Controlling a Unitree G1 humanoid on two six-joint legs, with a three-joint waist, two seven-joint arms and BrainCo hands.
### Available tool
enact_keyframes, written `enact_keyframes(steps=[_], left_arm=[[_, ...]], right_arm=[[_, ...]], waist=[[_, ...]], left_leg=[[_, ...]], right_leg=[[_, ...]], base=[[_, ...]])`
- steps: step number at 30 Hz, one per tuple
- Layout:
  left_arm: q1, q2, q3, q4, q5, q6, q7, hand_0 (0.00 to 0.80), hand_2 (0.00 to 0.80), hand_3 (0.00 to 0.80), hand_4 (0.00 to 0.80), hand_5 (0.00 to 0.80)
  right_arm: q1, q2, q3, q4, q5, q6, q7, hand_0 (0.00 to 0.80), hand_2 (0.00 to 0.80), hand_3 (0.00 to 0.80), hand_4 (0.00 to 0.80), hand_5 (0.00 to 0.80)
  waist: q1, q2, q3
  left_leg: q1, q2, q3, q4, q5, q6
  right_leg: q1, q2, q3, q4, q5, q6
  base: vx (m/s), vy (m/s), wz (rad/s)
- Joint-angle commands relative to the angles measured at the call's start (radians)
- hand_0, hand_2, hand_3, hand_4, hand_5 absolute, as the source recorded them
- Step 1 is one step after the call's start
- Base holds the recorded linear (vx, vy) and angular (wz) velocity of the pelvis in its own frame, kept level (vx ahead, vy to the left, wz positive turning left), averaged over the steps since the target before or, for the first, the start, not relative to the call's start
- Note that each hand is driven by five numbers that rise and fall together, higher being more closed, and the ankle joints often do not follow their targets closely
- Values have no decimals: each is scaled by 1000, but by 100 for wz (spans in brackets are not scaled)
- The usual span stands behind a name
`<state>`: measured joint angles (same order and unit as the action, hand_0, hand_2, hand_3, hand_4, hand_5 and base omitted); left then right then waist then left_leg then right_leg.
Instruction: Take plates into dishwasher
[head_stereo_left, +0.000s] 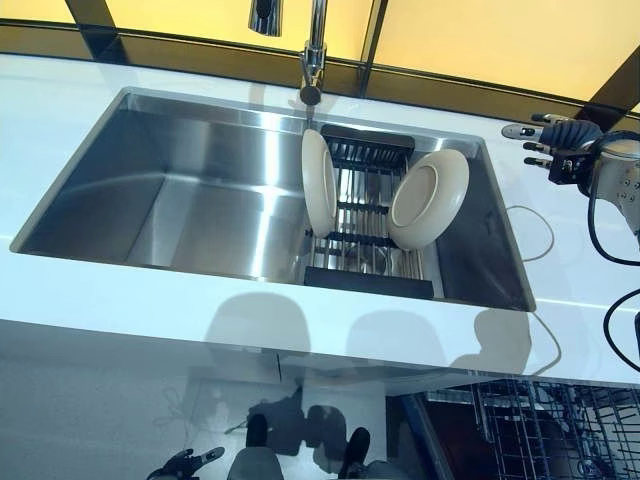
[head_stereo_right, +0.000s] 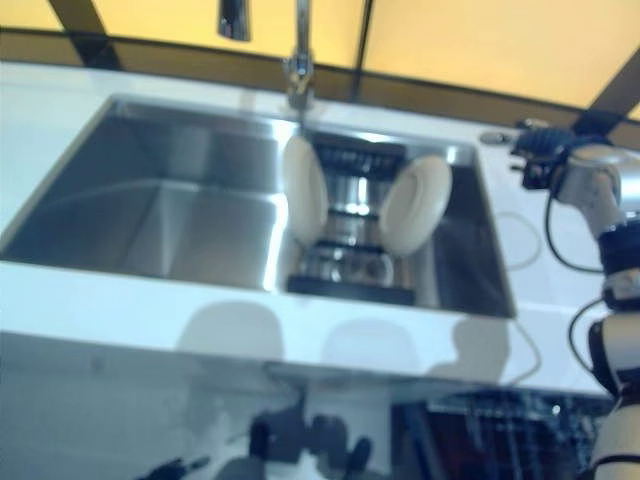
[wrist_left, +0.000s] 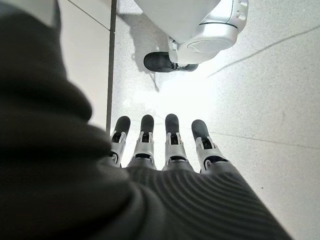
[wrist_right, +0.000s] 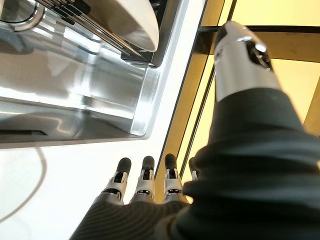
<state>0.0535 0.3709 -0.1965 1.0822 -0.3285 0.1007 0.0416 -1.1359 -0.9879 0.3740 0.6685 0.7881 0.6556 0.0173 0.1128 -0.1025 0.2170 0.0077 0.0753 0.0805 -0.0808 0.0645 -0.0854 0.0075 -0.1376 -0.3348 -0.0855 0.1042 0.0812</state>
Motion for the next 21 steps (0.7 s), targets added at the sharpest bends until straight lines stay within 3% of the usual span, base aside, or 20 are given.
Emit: enact_keyframes(steps=[1, 21], left_arm=[[6, 34, -37, 26, 6, -8, 19, 0, 0, 0, 0, 0], [-4, 33, -34, 12, -4, -2, 15, 0, 0, 0, 0, 0]], right_arm=[[-58, -22, 61, -41, 1, -35, -1, 0, 0, 0, 0, 0], [-24, 29, 59, -73, -24, -9, 30, 0, 0, 0, 0, 0]], waist=[[15, -24, -1], [19, -16, 19]], left_leg=[[-11, 9, 31, -6, -27, -6], [-28, 4, 24, -6, -22, -5]], right_leg=[[12, -21, 24, -2, -16, 73], [-2, -22, 22, -2, -10, 74]], base=[[0, 0, 0], [0, 0, 0]])
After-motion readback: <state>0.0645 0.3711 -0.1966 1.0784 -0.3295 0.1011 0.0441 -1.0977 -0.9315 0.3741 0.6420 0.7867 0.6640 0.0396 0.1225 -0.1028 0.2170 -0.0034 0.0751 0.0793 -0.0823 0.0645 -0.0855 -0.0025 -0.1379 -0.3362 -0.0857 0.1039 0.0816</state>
